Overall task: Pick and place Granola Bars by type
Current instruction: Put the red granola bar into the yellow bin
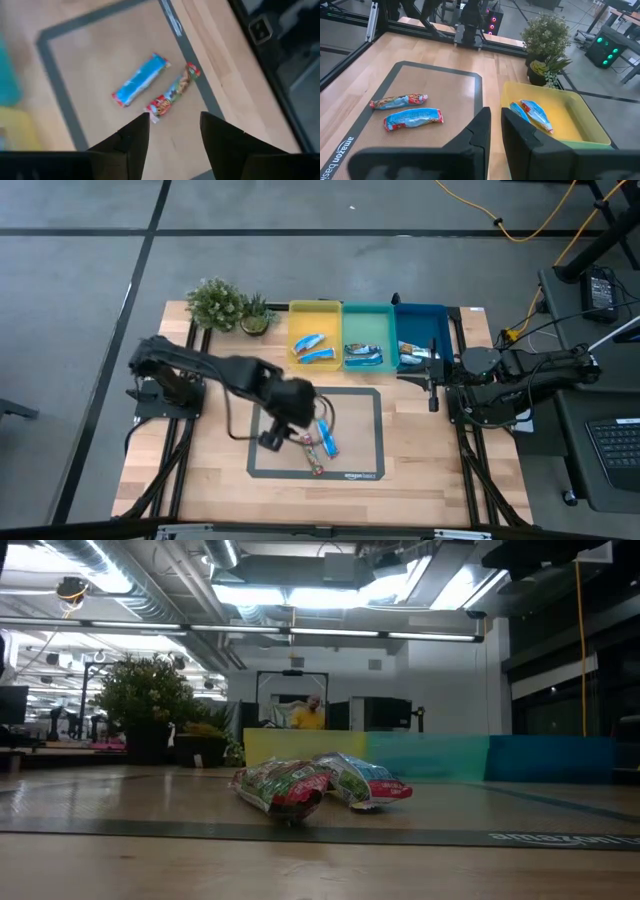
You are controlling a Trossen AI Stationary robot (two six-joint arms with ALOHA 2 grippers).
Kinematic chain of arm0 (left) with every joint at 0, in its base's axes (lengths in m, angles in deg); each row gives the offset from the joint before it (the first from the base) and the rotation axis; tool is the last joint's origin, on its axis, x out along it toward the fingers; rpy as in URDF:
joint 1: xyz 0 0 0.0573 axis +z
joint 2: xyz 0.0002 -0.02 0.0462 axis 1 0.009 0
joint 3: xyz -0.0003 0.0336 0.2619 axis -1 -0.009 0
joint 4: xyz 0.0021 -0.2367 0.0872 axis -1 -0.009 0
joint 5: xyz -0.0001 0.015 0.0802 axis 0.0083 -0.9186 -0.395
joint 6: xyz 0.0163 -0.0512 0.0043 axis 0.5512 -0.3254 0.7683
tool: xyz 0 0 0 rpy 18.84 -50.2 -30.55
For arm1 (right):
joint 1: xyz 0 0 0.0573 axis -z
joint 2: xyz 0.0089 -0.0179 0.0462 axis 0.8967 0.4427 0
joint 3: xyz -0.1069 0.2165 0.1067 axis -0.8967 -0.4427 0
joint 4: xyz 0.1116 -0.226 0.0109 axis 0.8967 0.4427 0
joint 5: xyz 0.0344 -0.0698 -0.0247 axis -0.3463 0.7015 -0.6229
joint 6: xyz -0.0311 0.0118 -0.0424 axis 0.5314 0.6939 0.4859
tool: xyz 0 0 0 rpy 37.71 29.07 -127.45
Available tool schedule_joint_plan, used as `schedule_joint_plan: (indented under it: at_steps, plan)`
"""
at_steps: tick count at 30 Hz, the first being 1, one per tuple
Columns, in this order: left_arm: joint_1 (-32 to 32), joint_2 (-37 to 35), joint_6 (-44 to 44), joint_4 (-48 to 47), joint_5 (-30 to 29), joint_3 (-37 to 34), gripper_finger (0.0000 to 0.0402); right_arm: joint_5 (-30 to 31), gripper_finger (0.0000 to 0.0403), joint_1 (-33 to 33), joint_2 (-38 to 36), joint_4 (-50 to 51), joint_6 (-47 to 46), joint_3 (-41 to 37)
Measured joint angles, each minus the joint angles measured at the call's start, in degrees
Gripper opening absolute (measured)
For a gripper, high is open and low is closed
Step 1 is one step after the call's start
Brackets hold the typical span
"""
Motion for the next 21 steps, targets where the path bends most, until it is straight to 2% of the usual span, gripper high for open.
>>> schedule_joint_plan:
  at_steps: [8,14,21]
  plan:
    - [-2.86,11.28,6.85,2.20,-0.09,0.00,0.0181,-0.02,0.0049,-0.01,0.00,-0.02,0.00,0.00]
    - [-3.34,17.37,7.31,8.50,1.01,0.00,0.0201,-0.11,0.0049,-0.01,0.00,0.00,0.00,0.00]
    - [-3.97,23.63,9.00,9.50,1.46,-0.02,0.0230,-3.08,0.0049,0.00,0.00,0.04,-0.02,0.00]
